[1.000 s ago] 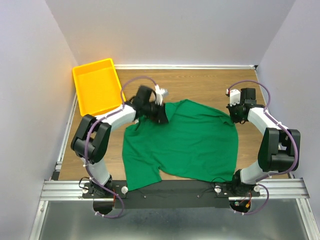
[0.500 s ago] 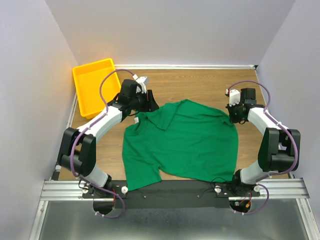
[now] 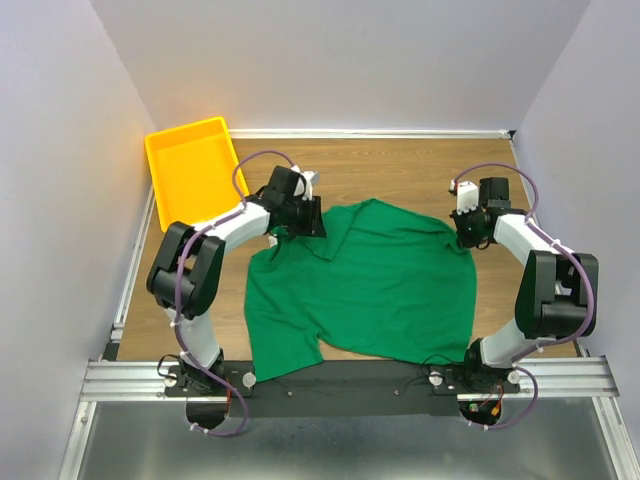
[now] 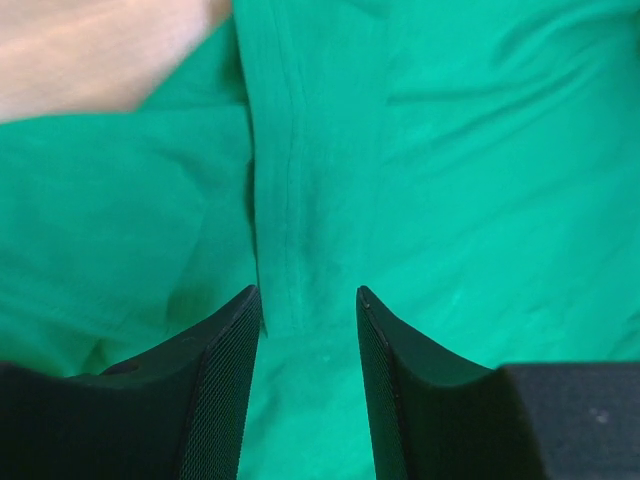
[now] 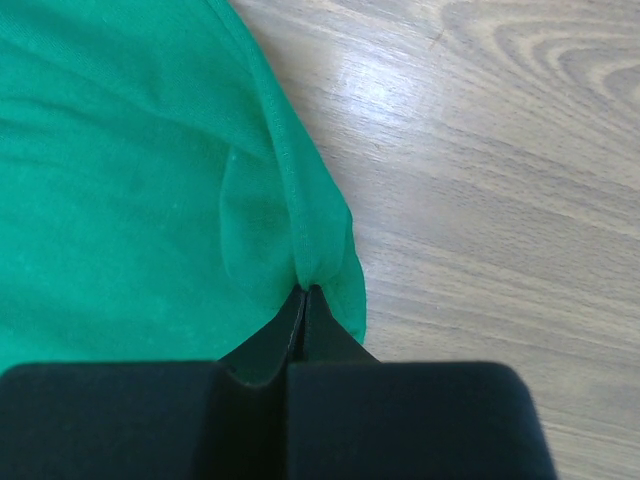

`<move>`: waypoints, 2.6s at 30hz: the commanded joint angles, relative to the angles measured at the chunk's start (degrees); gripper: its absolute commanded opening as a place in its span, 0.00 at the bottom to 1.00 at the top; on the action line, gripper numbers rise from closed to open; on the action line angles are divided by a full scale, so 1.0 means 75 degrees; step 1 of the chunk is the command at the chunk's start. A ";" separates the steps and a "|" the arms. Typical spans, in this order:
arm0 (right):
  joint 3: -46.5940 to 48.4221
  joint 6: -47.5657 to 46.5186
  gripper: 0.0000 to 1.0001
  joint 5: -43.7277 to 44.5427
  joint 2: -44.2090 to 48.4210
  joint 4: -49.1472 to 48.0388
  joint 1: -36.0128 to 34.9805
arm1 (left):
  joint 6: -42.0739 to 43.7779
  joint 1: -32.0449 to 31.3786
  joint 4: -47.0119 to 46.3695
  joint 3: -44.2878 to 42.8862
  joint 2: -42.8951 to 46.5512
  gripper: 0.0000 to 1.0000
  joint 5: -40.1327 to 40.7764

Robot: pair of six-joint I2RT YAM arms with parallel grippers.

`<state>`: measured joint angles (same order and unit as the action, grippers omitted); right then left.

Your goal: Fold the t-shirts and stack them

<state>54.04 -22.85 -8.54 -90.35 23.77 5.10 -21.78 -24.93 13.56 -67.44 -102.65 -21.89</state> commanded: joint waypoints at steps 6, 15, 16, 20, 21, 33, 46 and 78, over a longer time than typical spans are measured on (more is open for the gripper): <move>0.0154 0.0094 0.01 -0.0198 -0.0176 0.0194 0.0058 | 0.0490 -0.0286 0.0969 -0.0512 -0.0633 0.50 0.0586; 0.0189 0.0094 0.01 -0.0186 -0.0188 0.0194 0.0058 | 0.0654 -0.0426 0.1250 -0.0711 -0.1079 0.50 0.0505; 0.0189 0.0105 0.01 -0.0175 -0.0200 0.0194 0.0058 | 0.0654 -0.0438 0.1262 -0.0711 -0.1125 0.49 0.0470; 0.0189 0.0129 0.01 -0.0186 -0.0200 0.0194 0.0058 | 0.0677 -0.0438 0.1332 -0.0723 -0.1173 0.46 0.0341; 0.0201 0.0129 0.01 -0.0186 -0.0212 0.0194 0.0058 | 0.0689 -0.0450 0.1344 -0.0769 -0.1196 0.43 0.0317; 0.0248 0.0094 0.00 -0.0139 -0.0223 0.0194 0.0058 | 0.0701 -0.0497 0.1450 -0.1051 -0.1056 0.03 0.0247; 0.1009 -0.0023 0.00 -0.0104 0.0584 0.0416 0.0058 | 0.1239 -0.0438 0.1520 -0.2163 0.0209 0.00 0.1569; 1.2410 -0.1160 0.01 0.1935 0.1640 0.0078 0.0058 | 0.2377 -0.0485 -0.3718 -0.6709 0.4523 0.00 0.4138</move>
<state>143.26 -28.56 -0.80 -78.15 28.42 5.08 -2.90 -28.60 -10.92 -114.06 -66.67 11.25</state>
